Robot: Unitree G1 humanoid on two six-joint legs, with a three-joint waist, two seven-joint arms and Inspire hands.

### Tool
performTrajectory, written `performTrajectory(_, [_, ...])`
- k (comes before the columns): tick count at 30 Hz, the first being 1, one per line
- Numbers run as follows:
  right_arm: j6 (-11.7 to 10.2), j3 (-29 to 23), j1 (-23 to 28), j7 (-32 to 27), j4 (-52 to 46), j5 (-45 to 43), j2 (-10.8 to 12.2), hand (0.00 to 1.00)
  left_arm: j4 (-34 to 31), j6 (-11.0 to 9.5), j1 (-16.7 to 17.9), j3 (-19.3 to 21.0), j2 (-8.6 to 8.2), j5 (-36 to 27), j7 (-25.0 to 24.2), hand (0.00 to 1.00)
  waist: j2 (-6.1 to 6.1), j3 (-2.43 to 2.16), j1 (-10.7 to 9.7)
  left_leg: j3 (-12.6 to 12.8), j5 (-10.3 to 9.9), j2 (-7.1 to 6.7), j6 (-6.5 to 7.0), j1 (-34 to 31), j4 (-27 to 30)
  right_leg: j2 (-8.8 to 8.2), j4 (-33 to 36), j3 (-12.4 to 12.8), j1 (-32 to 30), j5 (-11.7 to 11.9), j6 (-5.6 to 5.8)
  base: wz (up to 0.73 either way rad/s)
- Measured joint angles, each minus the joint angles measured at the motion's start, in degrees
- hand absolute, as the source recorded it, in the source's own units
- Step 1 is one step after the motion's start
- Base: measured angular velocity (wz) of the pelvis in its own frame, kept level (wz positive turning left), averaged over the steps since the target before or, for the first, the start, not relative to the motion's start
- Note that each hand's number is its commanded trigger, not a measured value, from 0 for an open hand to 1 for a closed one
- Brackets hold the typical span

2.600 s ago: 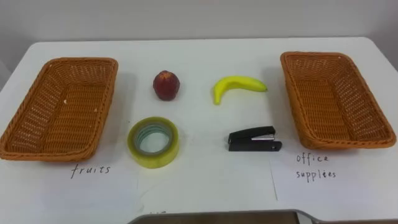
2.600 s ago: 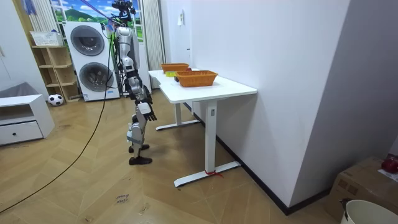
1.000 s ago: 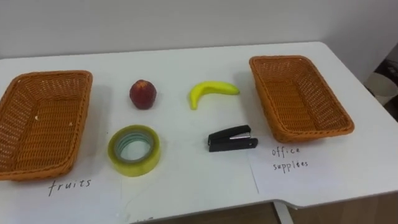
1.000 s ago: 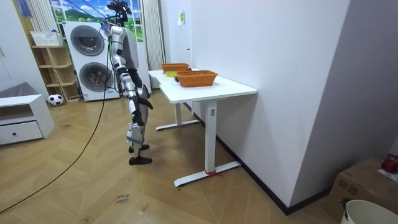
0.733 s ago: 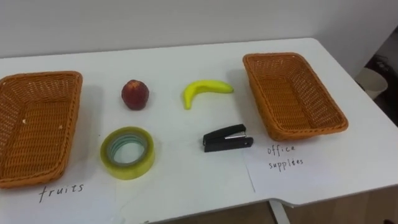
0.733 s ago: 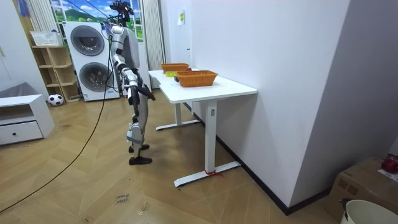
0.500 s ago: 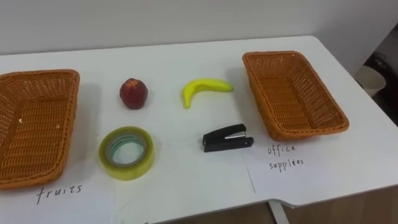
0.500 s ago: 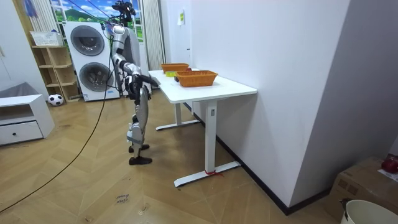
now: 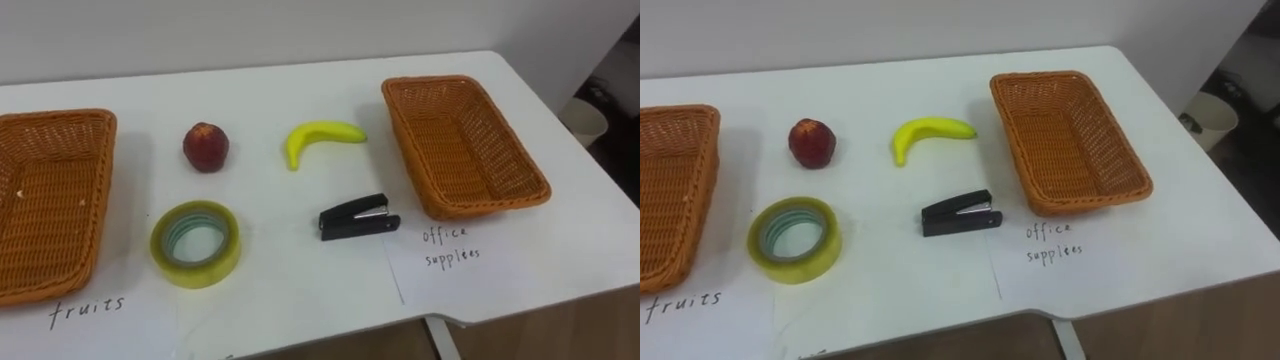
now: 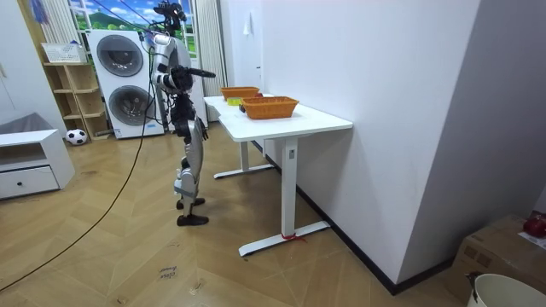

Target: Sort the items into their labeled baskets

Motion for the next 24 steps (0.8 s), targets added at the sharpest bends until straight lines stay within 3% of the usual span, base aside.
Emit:
performTrajectory(6, [-0.20, -0.10, -0.85, -0.02, -9.25, -4.27, -0.30, 0.00, 0.90, -0.04, 0.06, -0.10, 0.01, -0.02, 0.58, 0.00, 0.02, -0.24, 0.14, 0.03, 0.01, 0.00, 0.01, -0.56, 0.04, 0.02, 0.10, -0.02, -0.59, 0.01, -0.01, -0.01])
performTrajectory(9, [-0.33, -0.04, -3.41, -0.05, -9.54, -9.95, -0.35, 0.00, 2.18, -0.06, 0.12, -0.17, 0.06, -0.01, 0.74, 0.00, 0.05, -0.24, 0.11, 0.01, 0.01, -0.01, 0.01, -0.51, 0.09, 0.03, 0.08, 0.02, -0.57, 0.01, -0.01, 0.00])
performTrajectory(14, [-0.33, -0.06, -6.18, 0.21, -9.87, -11.73, -1.08, 0.00, 3.22, -0.03, 0.36, -0.16, 0.27, -0.01, 1.72, 0.00, -0.33, -0.18, 0.14, -0.30, 0.01, 0.00, 0.01, -0.60, 0.11, 0.00, 0.10, -0.24, -0.54, 0.00, 0.00, 0.03])
performTrajectory(20, [-0.28, -0.09, -7.90, 0.63, -13.33, -13.27, -5.00, 0.00, 3.14, -0.05, 0.16, -0.14, 0.31, 0.05, 1.52, 0.00, -0.62, -0.23, 0.22, -1.41, 0.02, 0.03, 0.01, -1.08, 0.34, -0.06, 0.09, -1.27, -0.46, 0.00, 0.00, 0.08])
performTrajectory(24, [-0.29, -0.11, -7.95, 1.69, -14.16, -13.60, -6.04, 0.00, 3.27, -0.05, 0.19, -0.15, 0.31, 0.01, 1.47, 0.00, -1.13, -0.26, 1.23, -1.48, 0.03, 0.07, 0.00, -1.08, 0.37, -0.01, 0.07, -1.32, -0.44, 0.01, 0.00, 0.01])
